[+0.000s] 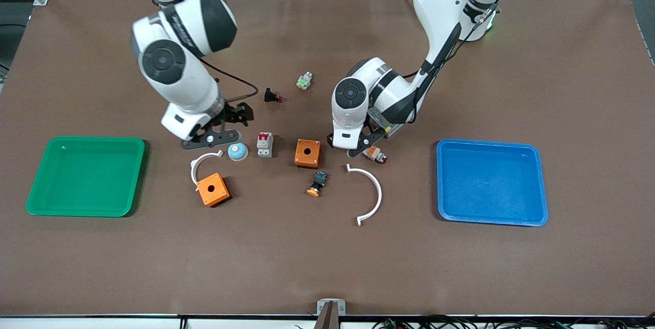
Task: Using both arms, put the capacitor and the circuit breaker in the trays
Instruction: 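Grasp the capacitor with the left gripper while the right gripper grasps the breaker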
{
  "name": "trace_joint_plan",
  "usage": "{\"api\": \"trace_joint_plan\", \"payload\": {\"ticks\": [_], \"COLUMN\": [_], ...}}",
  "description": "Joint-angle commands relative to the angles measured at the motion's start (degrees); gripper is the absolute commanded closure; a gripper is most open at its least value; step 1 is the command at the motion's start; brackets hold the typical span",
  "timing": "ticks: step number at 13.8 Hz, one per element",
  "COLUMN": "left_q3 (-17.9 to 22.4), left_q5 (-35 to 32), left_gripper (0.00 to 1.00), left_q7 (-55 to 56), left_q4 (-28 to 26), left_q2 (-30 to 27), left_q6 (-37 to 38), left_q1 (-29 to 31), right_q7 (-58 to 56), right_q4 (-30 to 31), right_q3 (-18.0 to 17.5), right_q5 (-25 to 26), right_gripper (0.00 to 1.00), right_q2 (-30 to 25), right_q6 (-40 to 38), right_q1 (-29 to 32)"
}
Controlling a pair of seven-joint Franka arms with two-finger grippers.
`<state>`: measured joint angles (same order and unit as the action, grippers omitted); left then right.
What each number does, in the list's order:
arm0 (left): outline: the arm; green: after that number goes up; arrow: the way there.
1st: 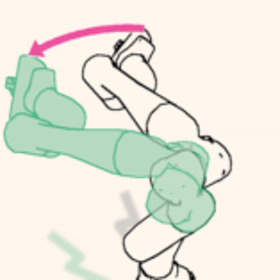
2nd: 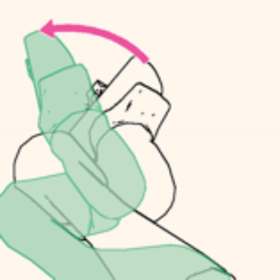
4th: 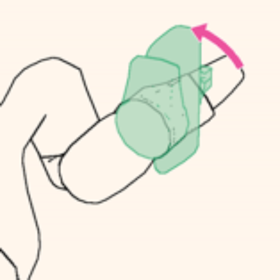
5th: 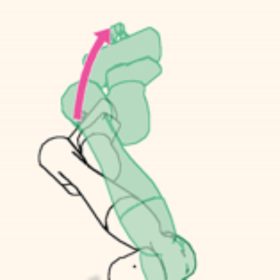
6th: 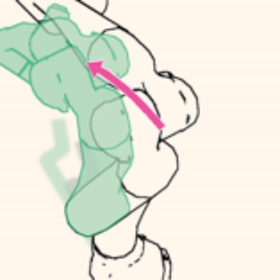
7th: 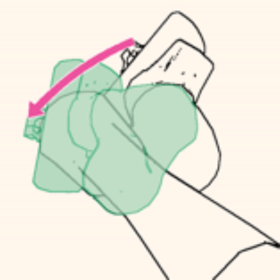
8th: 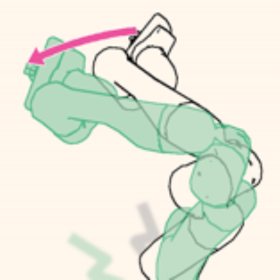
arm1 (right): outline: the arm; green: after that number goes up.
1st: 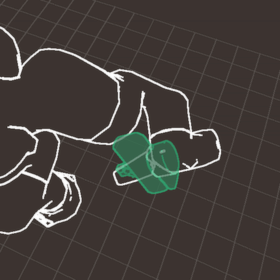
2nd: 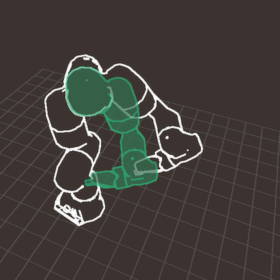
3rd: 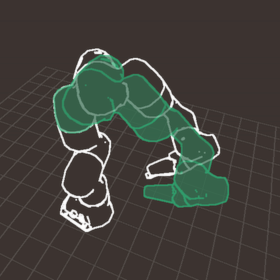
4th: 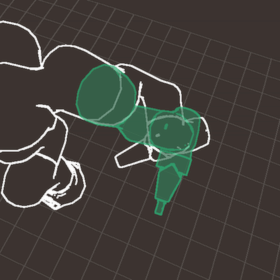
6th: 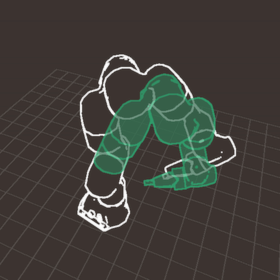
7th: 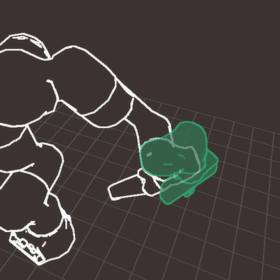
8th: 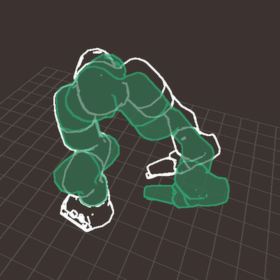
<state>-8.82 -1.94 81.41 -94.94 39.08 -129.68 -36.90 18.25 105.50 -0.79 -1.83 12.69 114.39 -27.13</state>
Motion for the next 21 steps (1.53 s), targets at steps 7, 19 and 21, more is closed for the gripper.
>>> {"api": "trace_joint_plan", "payload": {"ticks": [7, 19, 21], "left_q3": [0.3, 1.1, 1.0], "left_q5": [-0.5, -1.2, -1.7], "left_gripper": [0.33, 1.00, 1.00], "left_q7": [2.8, 2.1, 1.3], "left_q4": [-3.3, -3.1, -3.0], "left_q2": [0.9, -5.1, -8.5], "left_q6": [-4.0, -3.3, -1.3], "left_q1": [-2.4, -1.1, 1.9], "right_q7": [5.9, 10.1, 10.1], "right_q4": [11.1, 11.8, 11.8], "right_q3": [0.6, 0.5, 0.6], "right_q5": [-1.1, -1.1, -1.1], "right_gripper": [0.00, 0.15, 0.26], "right_q2": [9.3, 12.1, 12.2], "right_q6": [24.7, 25.5, 25.5], "right_q1": [-3.6, -4.2, -4.2]}}
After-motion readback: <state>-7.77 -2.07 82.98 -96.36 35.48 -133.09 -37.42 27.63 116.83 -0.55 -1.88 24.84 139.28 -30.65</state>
